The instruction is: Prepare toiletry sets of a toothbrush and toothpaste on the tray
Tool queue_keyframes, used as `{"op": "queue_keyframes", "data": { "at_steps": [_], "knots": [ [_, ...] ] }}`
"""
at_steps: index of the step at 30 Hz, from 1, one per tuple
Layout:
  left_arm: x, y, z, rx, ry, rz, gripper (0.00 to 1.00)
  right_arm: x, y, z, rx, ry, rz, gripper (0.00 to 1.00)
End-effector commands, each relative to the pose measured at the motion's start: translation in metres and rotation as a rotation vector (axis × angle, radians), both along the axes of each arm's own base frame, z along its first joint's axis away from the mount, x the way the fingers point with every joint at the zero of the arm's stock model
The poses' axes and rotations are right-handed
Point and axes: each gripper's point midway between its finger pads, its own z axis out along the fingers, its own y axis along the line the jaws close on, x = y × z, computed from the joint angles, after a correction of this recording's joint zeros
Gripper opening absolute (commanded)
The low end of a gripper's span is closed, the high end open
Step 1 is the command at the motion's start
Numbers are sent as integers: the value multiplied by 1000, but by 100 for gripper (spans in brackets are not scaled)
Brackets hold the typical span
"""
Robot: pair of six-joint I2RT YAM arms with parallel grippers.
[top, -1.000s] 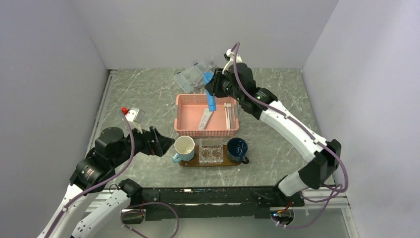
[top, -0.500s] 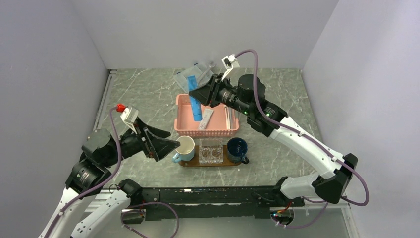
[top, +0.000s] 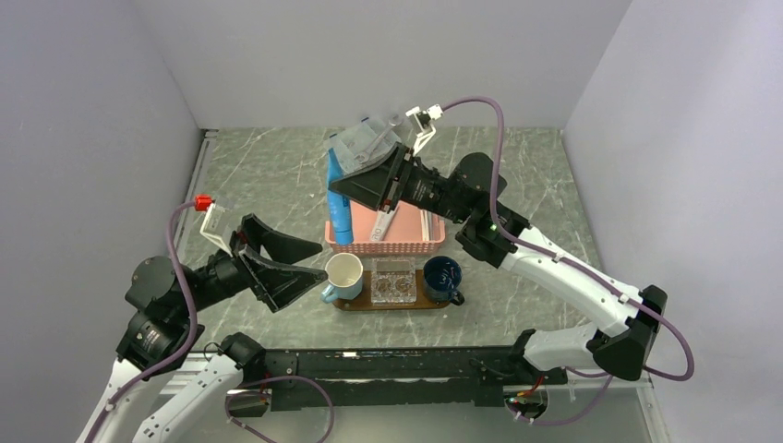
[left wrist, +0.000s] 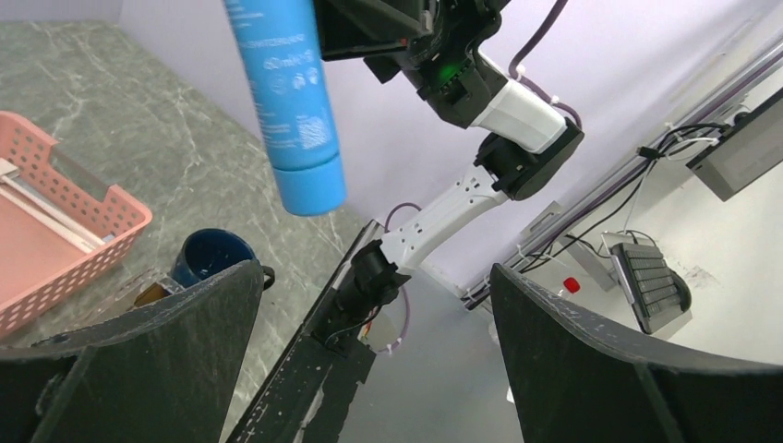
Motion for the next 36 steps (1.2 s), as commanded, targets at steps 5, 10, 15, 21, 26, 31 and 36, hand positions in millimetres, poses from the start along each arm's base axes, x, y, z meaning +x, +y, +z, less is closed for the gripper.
{"op": "queue_keyframes", "data": {
  "at_steps": [5, 10, 15, 21, 26, 31, 36],
  "knots": [
    [-1, -1, 19, -101, -53, -20, 99, -45, -1, 61, 200, -79, 128, 28],
    [-3, 0, 31, -151, -92, -24, 99, -54, 8, 61, 203, -76, 149, 28],
    [-5, 2, 39, -179, -110, -25, 99, -61, 17, 62, 212, -79, 163, 28],
    [-8, 1, 42, -196, -117, -44, 96, -69, 26, 62, 223, -84, 175, 28],
    [-9, 0, 42, -193, -119, -57, 80, -72, 24, 65, 234, -97, 162, 28],
    [-8, -2, 37, -180, -103, -59, 62, -72, 22, 66, 239, -110, 140, 28],
    [-6, -3, 33, -171, -96, -56, 50, -72, 20, 66, 237, -123, 128, 28]
  ]
}}
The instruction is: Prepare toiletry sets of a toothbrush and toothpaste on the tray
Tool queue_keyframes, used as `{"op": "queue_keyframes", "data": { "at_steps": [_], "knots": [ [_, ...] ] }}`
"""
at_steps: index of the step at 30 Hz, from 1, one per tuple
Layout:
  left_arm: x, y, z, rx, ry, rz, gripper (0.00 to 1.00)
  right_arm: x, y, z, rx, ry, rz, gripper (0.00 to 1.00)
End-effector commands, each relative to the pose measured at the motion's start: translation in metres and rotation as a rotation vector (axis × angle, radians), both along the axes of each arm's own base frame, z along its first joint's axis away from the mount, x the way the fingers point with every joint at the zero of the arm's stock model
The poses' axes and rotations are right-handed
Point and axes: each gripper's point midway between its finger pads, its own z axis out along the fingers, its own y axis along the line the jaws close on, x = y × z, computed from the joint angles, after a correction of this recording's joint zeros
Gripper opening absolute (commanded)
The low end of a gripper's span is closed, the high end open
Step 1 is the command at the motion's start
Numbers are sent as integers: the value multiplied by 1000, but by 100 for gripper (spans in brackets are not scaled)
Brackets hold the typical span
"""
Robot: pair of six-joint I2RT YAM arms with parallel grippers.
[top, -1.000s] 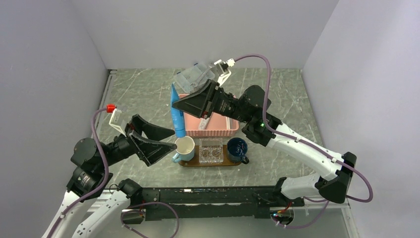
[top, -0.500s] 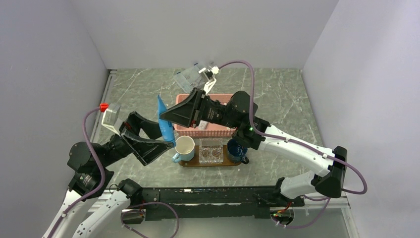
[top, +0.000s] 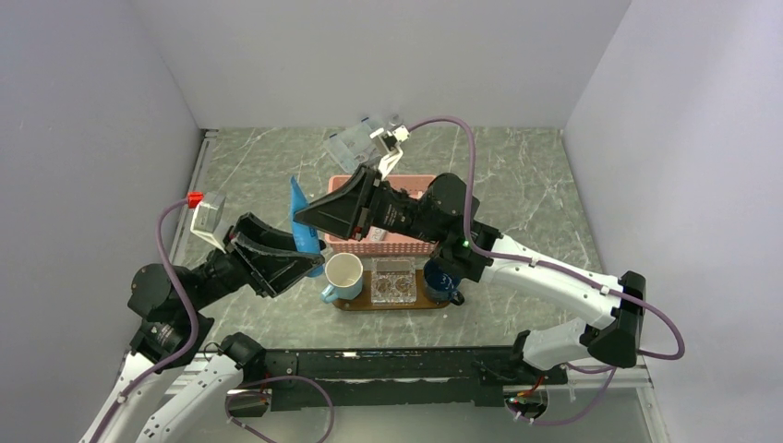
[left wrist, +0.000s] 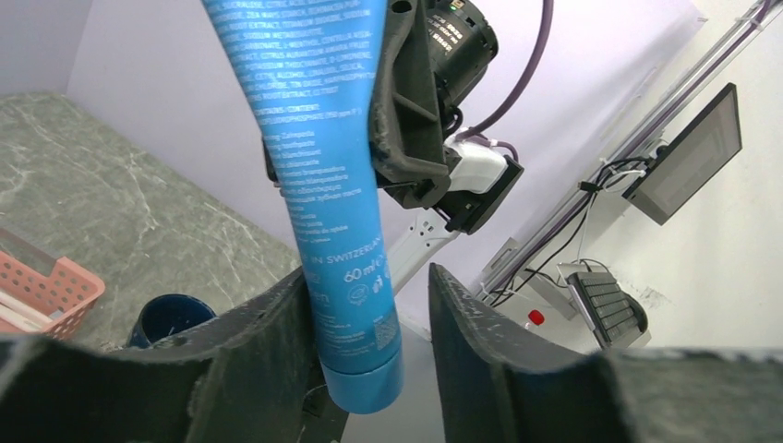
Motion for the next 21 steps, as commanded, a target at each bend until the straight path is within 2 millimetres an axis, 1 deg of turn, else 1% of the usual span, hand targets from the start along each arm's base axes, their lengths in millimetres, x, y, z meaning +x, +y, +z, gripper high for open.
{"op": "queue_keyframes", "data": {
  "at_steps": [1, 8, 11, 13, 15, 19, 21],
  "knots": [
    [-4, 1, 3, -7, -29, -12, 48, -10, -26, 54, 153, -92, -40, 28],
    [-2, -1, -1, 7, -26, -7, 30, -10, -25, 52, 147, -103, -47, 29],
    [-1, -1, -1, 17, -30, -3, 26, -9, -25, 50, 135, -109, -55, 36],
    [1, -1, -2, 33, -35, 7, 17, -8, -24, 46, 116, -111, -63, 45],
    [4, -1, -7, 63, -21, 23, 0, -7, -24, 42, 92, -122, -74, 54],
    [10, 1, -17, 130, -21, 65, 0, -3, -27, 30, 19, -130, -110, 67],
    [14, 3, -25, 174, -17, 90, 0, 1, -31, 23, -41, -138, -139, 71]
  ]
}}
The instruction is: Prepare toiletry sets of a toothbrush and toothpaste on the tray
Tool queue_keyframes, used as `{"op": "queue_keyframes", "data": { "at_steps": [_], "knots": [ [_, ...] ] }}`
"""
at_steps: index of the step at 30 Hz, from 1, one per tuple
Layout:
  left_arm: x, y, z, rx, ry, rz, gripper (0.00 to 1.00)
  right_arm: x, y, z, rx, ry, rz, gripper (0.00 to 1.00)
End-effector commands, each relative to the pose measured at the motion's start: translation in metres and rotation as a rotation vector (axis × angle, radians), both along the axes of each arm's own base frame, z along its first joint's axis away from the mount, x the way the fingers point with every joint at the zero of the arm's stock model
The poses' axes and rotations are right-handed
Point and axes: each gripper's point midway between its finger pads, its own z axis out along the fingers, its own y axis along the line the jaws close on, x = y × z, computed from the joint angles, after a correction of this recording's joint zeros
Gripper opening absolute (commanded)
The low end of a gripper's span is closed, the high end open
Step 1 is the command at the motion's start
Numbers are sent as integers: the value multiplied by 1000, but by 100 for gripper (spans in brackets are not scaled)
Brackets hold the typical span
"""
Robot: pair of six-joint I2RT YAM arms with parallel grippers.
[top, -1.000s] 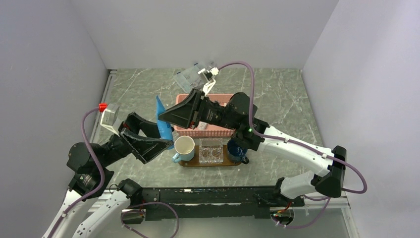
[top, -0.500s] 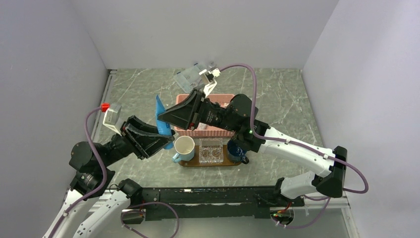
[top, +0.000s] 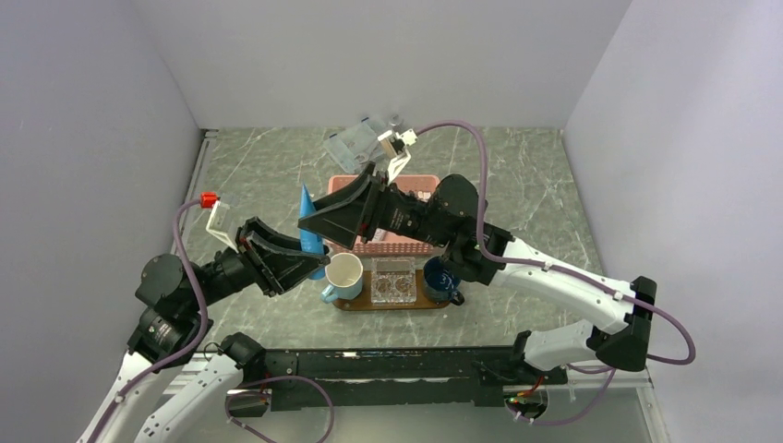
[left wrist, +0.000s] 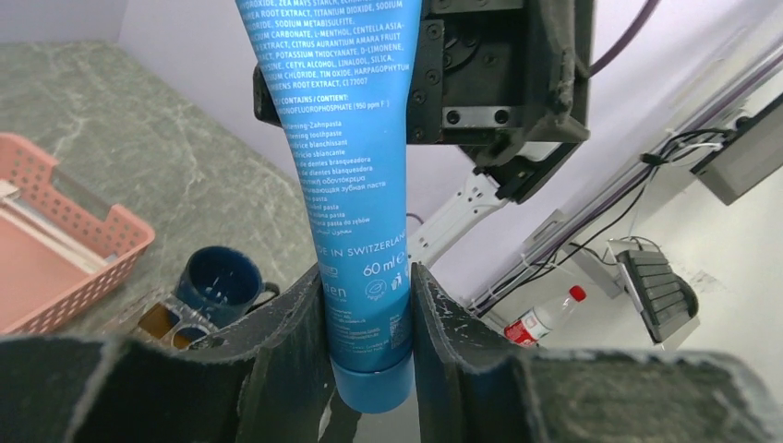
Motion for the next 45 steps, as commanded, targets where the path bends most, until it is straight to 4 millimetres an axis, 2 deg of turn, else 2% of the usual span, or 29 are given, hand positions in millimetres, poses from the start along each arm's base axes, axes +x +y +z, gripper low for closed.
{"op": "queue_keyframes", "data": {
  "at_steps": [1, 6, 7, 13, 15, 22, 28, 33, 40, 45],
  "knots": [
    [5, 7, -3, 92, -49, 65, 0, 1, -25, 22, -37, -76, -85, 72],
    [14, 12, -32, 269, -33, 103, 0, 23, -39, -3, -258, -66, -224, 75],
    [14, 13, -39, 311, -33, 103, 0, 26, -43, -2, -289, -69, -243, 75],
    [15, 23, -77, 535, -24, 91, 0, 41, -50, -26, -504, -47, -288, 76],
    [13, 29, -85, 594, -13, 87, 0, 47, -50, -42, -597, -26, -284, 76],
    [12, 44, -93, 737, -9, 91, 0, 52, -41, -71, -746, 62, -165, 76],
    [17, 51, -96, 818, -12, 126, 0, 45, -32, -85, -751, 123, -62, 75],
    [23, 52, -113, 912, 3, 146, 0, 42, -27, -87, -714, 169, 0, 74],
    [28, 52, -119, 975, -11, 163, 0, 39, -14, -113, -746, 253, 79, 70],
    [28, 50, -120, 998, -36, 161, 0, 38, -6, -125, -746, 284, 116, 66]
  ]
}}
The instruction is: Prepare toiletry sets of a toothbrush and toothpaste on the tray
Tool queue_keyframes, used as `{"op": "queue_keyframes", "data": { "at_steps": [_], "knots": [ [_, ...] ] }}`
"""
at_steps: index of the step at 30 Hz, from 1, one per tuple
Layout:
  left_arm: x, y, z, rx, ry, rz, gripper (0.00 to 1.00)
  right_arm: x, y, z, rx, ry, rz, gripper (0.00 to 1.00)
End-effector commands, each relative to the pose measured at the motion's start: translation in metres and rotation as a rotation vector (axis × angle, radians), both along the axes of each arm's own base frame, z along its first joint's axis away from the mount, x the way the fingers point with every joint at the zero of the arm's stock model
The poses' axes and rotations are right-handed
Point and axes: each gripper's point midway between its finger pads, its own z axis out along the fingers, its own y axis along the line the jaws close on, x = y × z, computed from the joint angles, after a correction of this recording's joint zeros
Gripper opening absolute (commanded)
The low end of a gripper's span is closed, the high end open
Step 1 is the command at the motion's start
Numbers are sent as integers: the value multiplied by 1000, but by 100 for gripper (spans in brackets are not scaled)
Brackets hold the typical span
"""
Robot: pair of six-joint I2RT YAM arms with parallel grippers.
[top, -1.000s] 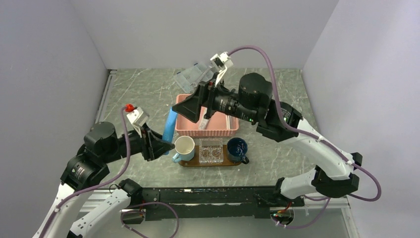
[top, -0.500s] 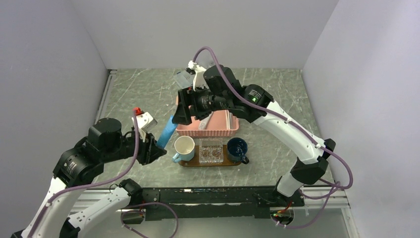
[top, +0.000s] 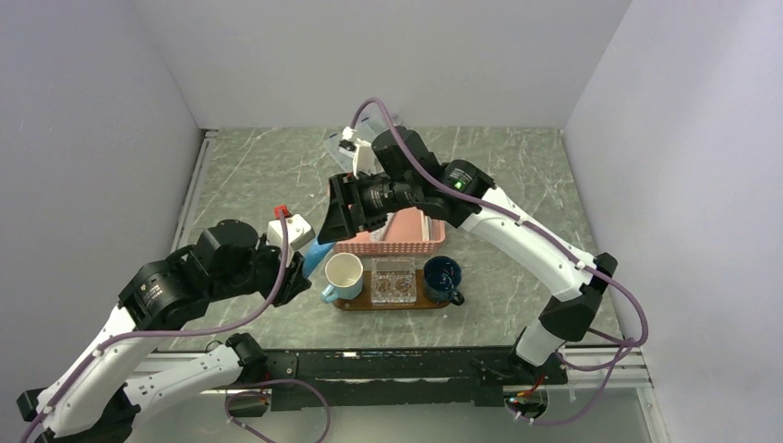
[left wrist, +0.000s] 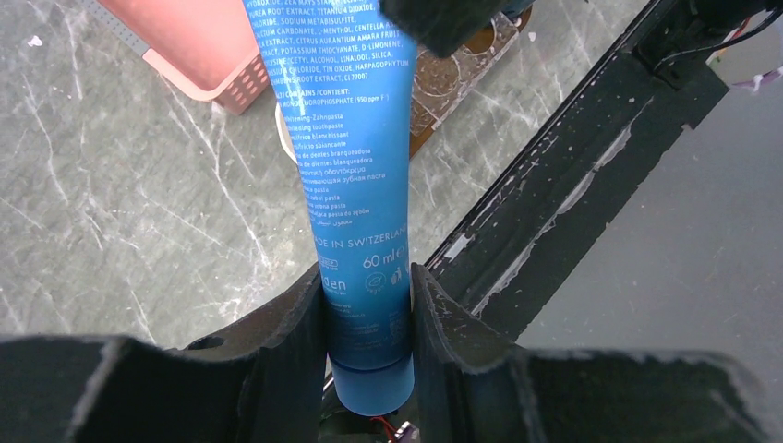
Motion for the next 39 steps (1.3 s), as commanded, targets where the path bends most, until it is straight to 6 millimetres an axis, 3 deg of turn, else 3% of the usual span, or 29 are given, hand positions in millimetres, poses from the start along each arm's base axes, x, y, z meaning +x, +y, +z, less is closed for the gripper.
{"op": "queue_keyframes", "data": {
  "at_steps": [1, 7, 16, 39],
  "knots": [
    [9, 0, 15, 0, -80, 10, 0, -2, 11, 1, 48, 37, 30, 66],
    [5, -6, 13, 7, -80, -24, 0, -1, 21, -7, 64, 74, 45, 61],
    [5, -5, 10, 23, -86, -24, 0, -4, 25, -11, 79, 104, 70, 39],
    [-3, 1, 8, 10, -96, -33, 0, -13, 2, -4, 150, 140, 90, 33]
  ]
}}
